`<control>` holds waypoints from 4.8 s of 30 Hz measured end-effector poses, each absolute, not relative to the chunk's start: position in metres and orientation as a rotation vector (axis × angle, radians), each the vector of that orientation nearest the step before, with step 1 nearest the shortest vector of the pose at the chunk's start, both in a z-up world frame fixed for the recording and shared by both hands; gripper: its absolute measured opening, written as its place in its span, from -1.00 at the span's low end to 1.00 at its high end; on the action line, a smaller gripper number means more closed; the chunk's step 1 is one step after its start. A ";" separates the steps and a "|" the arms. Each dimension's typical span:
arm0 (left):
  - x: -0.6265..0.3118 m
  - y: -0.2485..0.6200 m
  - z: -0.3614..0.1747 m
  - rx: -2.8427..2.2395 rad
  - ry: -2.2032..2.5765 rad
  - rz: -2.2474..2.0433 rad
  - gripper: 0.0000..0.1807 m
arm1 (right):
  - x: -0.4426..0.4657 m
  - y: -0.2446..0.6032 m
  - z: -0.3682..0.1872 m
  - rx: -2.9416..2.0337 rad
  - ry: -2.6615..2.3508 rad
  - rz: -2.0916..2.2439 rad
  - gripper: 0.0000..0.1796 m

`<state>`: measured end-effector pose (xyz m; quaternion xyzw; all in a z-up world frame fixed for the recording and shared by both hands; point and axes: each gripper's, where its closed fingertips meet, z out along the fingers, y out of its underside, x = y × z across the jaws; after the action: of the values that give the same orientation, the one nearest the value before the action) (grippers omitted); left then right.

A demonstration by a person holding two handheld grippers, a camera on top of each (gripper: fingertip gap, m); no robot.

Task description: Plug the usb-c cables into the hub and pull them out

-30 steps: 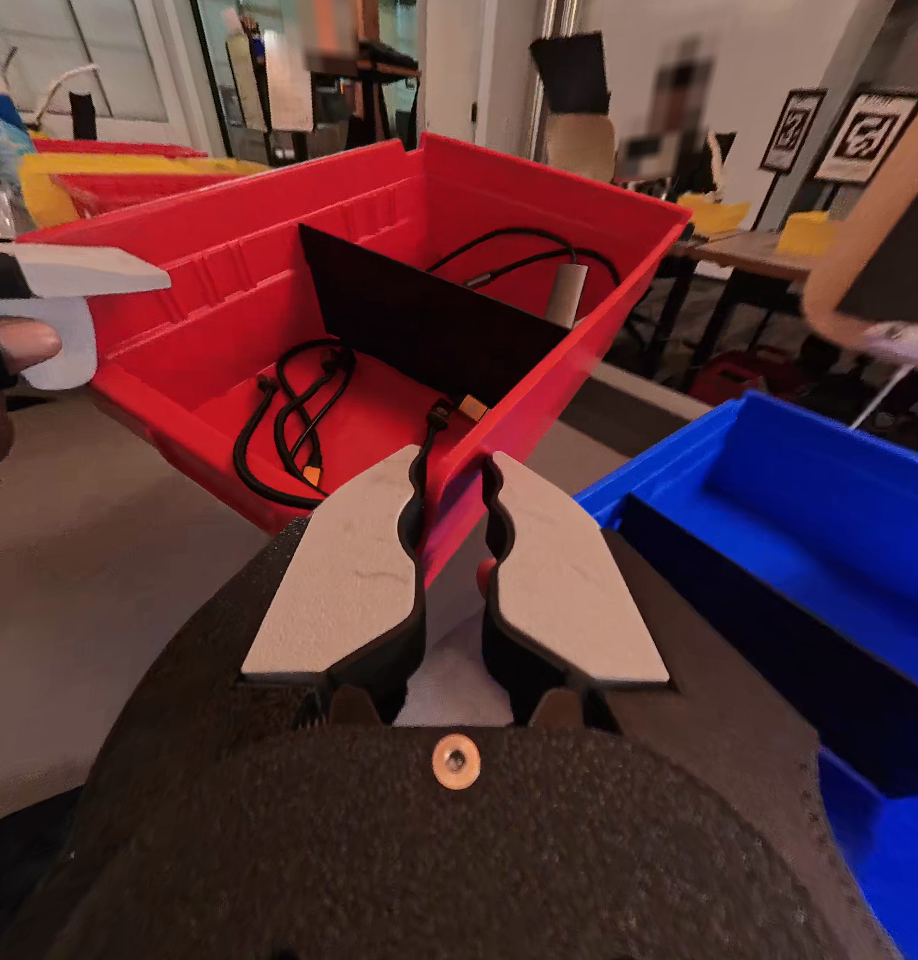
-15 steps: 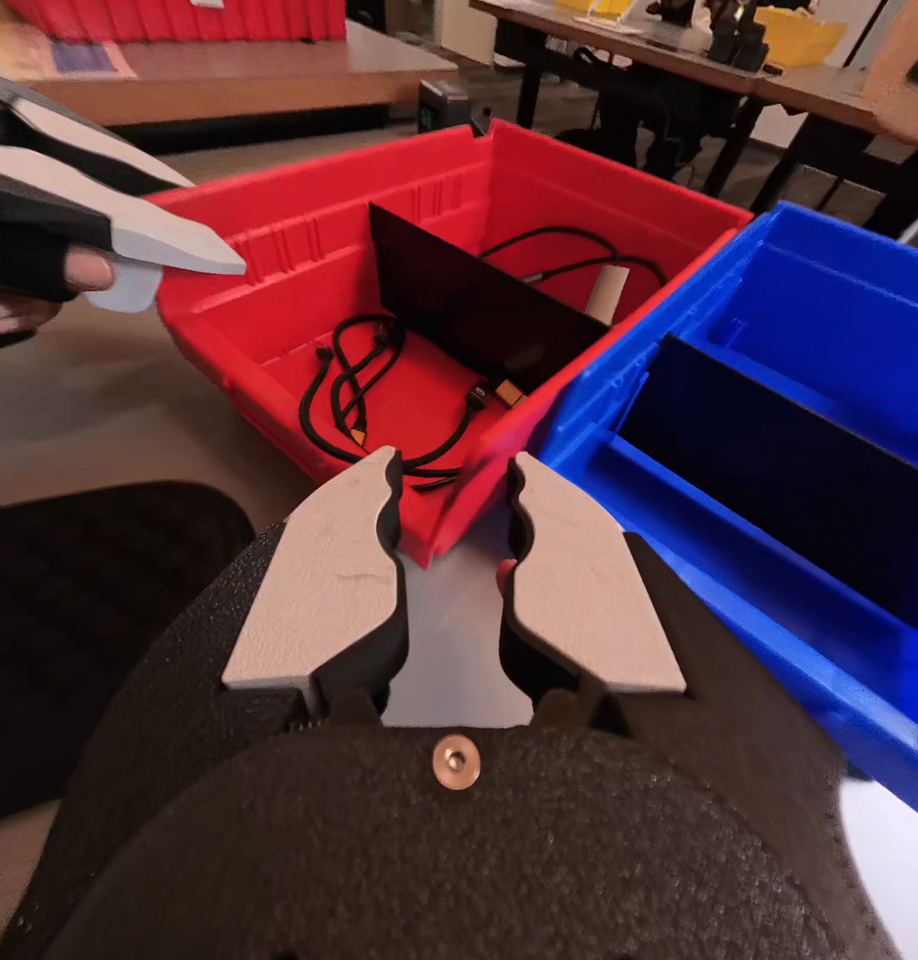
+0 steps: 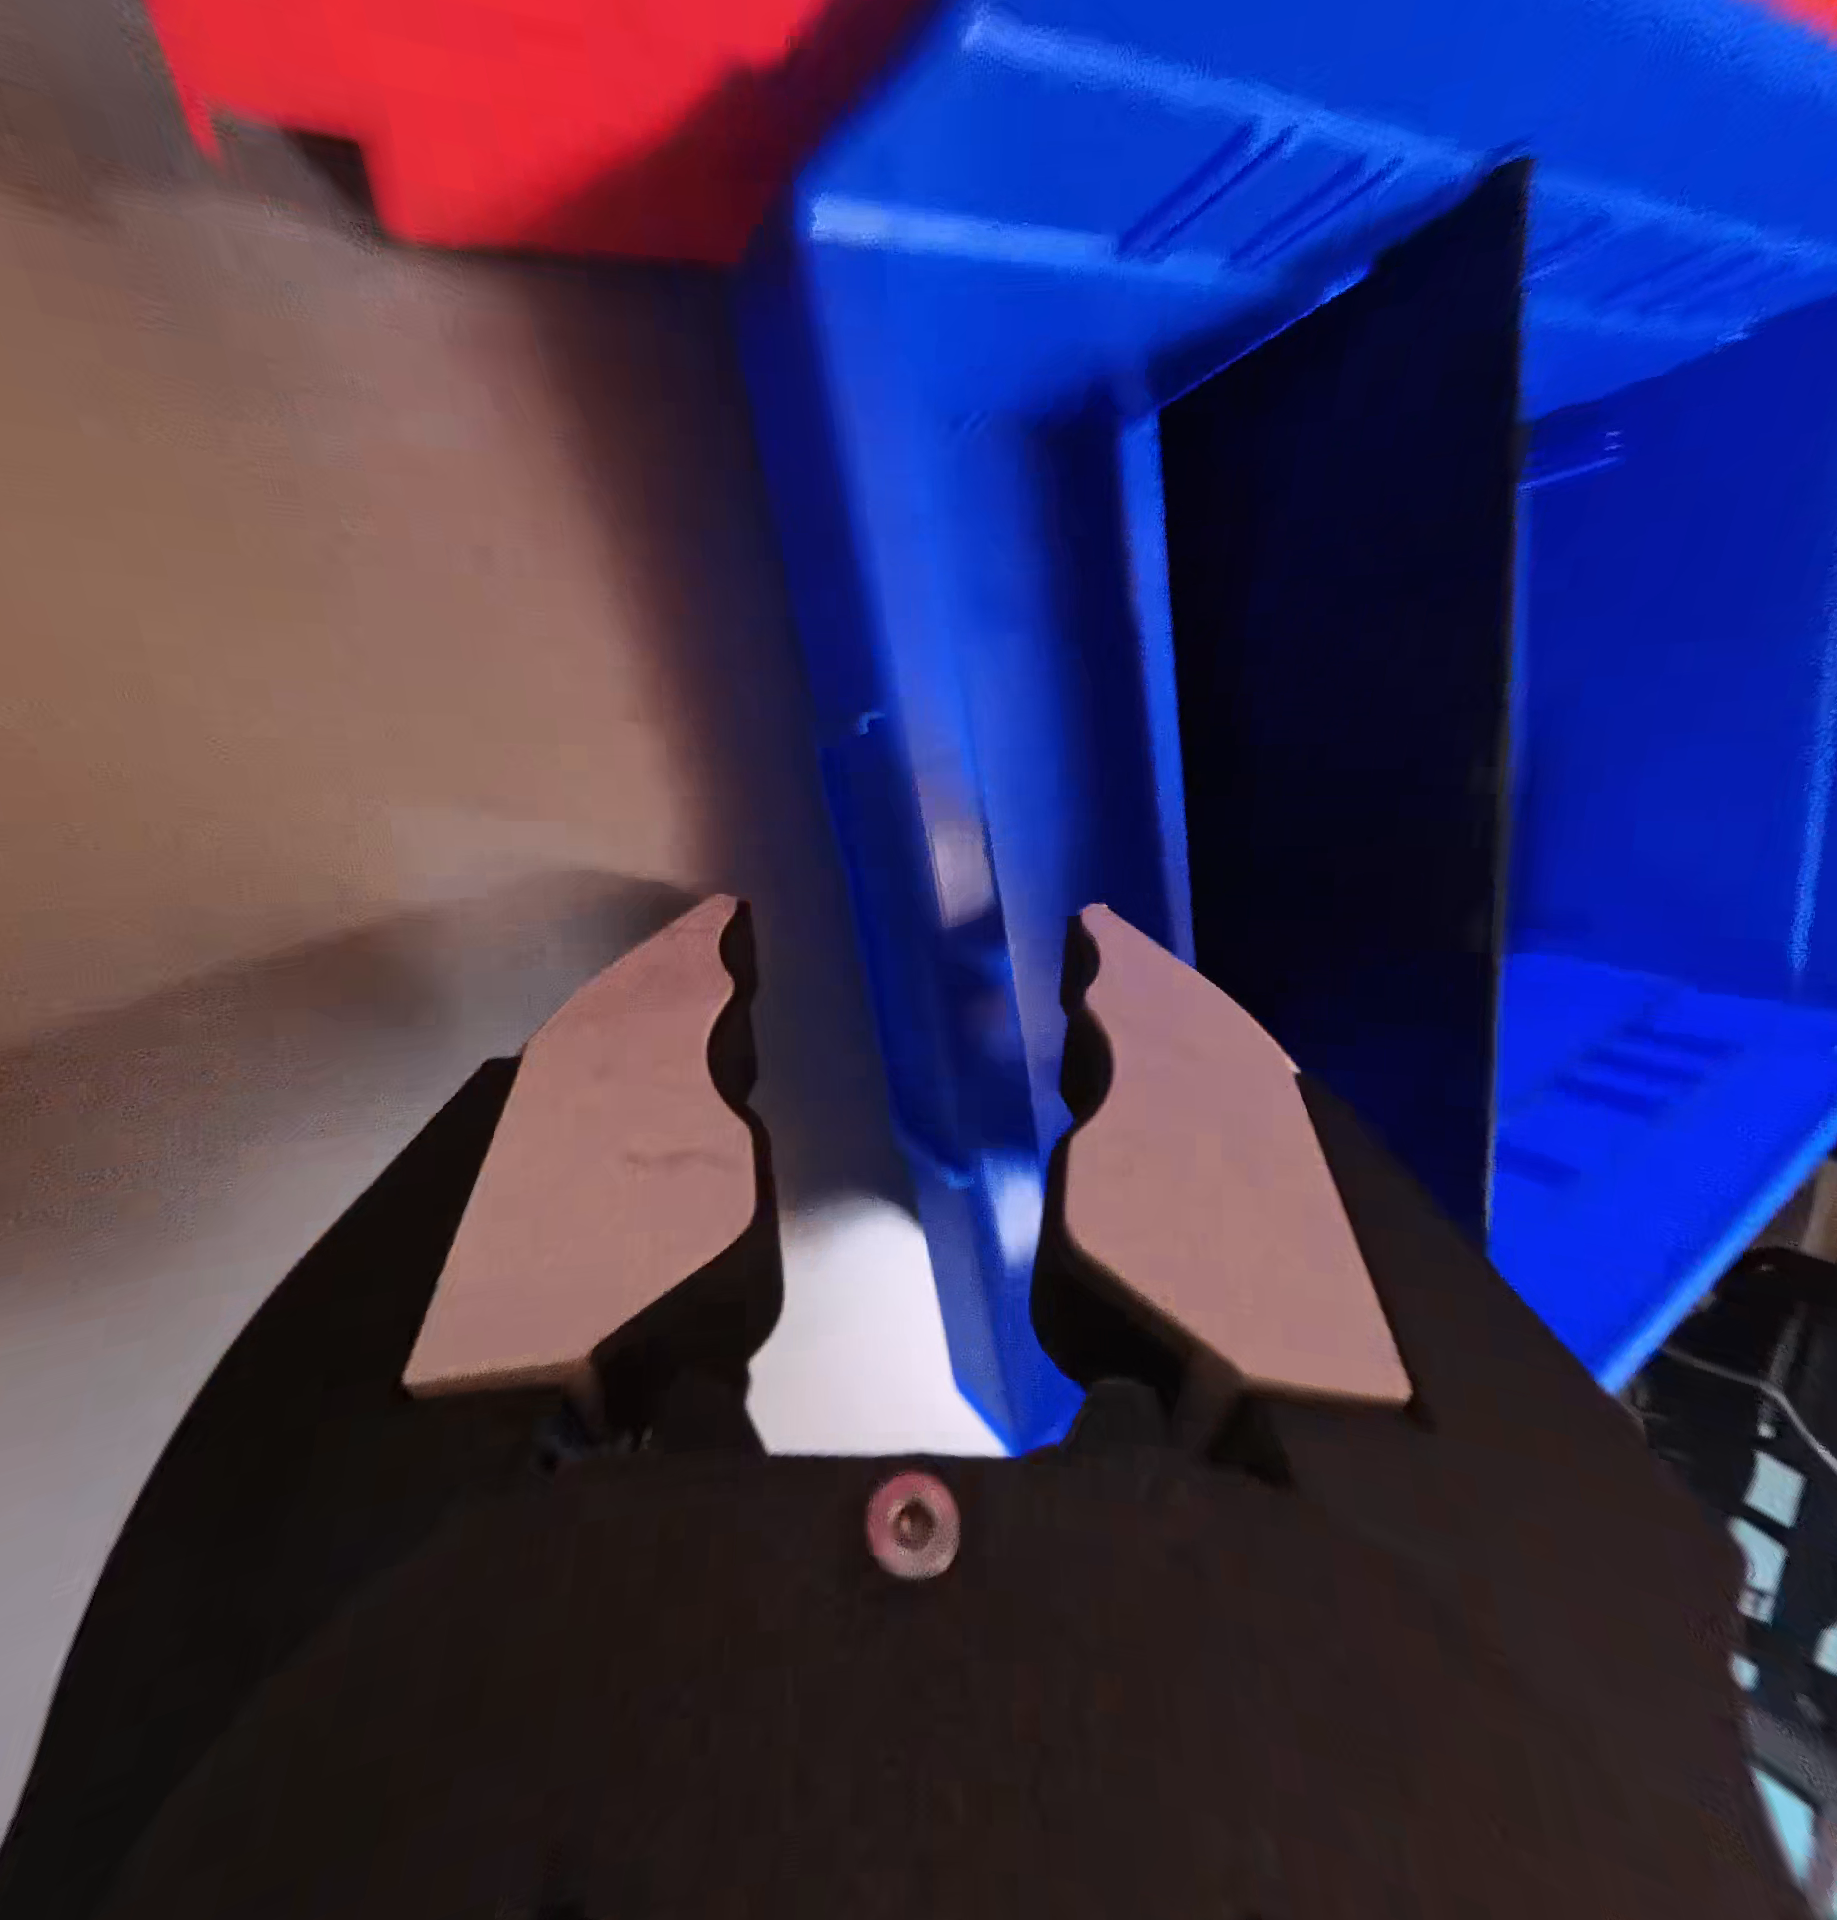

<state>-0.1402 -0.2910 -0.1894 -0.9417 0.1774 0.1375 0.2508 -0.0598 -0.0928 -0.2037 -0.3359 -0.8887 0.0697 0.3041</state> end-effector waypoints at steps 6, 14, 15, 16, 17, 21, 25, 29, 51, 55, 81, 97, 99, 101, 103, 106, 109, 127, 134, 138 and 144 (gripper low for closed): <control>-0.141 -0.286 -0.219 -2.722 0.577 0.235 -0.56 | -0.056 -0.077 -0.221 -0.889 -2.395 0.096 -0.62; -0.139 -0.269 -0.219 -2.634 0.404 0.365 -0.64 | 0.038 -0.046 -0.220 -1.083 -2.267 0.049 -0.64; -0.139 -0.267 -0.219 -2.632 0.382 0.385 -0.64 | 0.049 -0.037 -0.220 -1.119 -2.243 0.037 -0.63; -0.140 -0.265 -0.219 -2.628 0.363 0.398 -0.64 | 0.059 -0.026 -0.221 -1.150 -2.224 0.017 -0.64; -0.142 -0.262 -0.219 -2.622 0.347 0.407 -0.64 | 0.068 -0.014 -0.220 -1.178 -2.212 -0.002 -0.64; -0.163 -0.254 -0.219 -2.623 0.312 0.436 -0.63 | 0.088 0.026 -0.221 -1.258 -2.187 -0.062 -0.64; -0.191 -0.247 -0.219 -2.643 0.298 0.441 -0.64 | 0.089 0.059 -0.221 -1.322 -2.171 -0.094 -0.64; -0.219 -0.239 -0.219 -2.643 0.332 0.473 -0.65 | 0.081 0.083 -0.222 -1.363 -2.150 -0.113 -0.64; -0.270 -0.243 -0.105 -2.272 0.101 0.404 -0.60 | 0.031 0.026 -0.114 -1.242 -1.338 0.989 -0.55; -0.307 -0.210 -0.075 -2.269 -0.100 0.250 -0.56 | 0.028 0.023 -0.114 -1.231 -1.294 0.994 -0.56; -0.443 -0.089 -0.171 -2.267 -0.989 -0.275 -0.71 | 0.036 0.006 -0.124 -1.203 -1.329 1.061 -0.61; -0.249 -0.103 0.063 -1.892 0.091 -0.307 -0.88 | 0.022 -0.026 -0.054 -1.020 -1.307 1.076 -0.62; -0.199 -0.109 0.067 -1.850 0.248 -0.403 -0.88 | 0.013 -0.041 -0.030 -0.972 -1.339 1.112 -0.62; -0.151 -0.114 0.066 -1.802 0.399 -0.492 -0.88 | 0.001 -0.061 -0.008 -0.928 -1.426 1.153 -0.63; -0.110 -0.119 0.061 -1.760 0.518 -0.565 -0.88 | -0.013 -0.082 0.005 -0.891 -1.552 1.148 -0.63; -0.064 -0.122 0.051 -1.694 0.650 -0.644 -0.88 | -0.031 -0.105 0.016 -0.835 -1.702 1.088 -0.62; -0.034 -0.125 0.051 -1.588 0.716 -0.758 -0.88 | -0.037 -0.127 0.006 -0.808 -1.863 1.153 -0.57; -0.075 -0.033 -0.010 -1.710 0.002 -0.456 -0.60 | -0.081 -0.019 -0.036 -0.980 -1.235 0.532 -0.89; -0.092 -0.020 -0.029 -1.650 -0.195 -0.601 -0.75 | -0.083 -0.023 -0.043 -0.676 -1.182 0.077 -0.89; -0.100 -0.011 -0.047 -1.629 -0.291 -0.746 -0.78 | -0.089 -0.018 -0.058 -0.586 -1.213 -0.053 -0.89; -0.120 -0.014 -0.051 -1.572 -0.247 -0.740 -0.83 | -0.102 -0.034 -0.098 -0.751 -1.530 0.183 -0.49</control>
<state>-0.1204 -0.0142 -0.0510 -0.6888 -0.1083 -0.3245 0.6392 -0.1017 -0.0343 -0.0976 -0.3310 -0.6746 0.0808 0.6548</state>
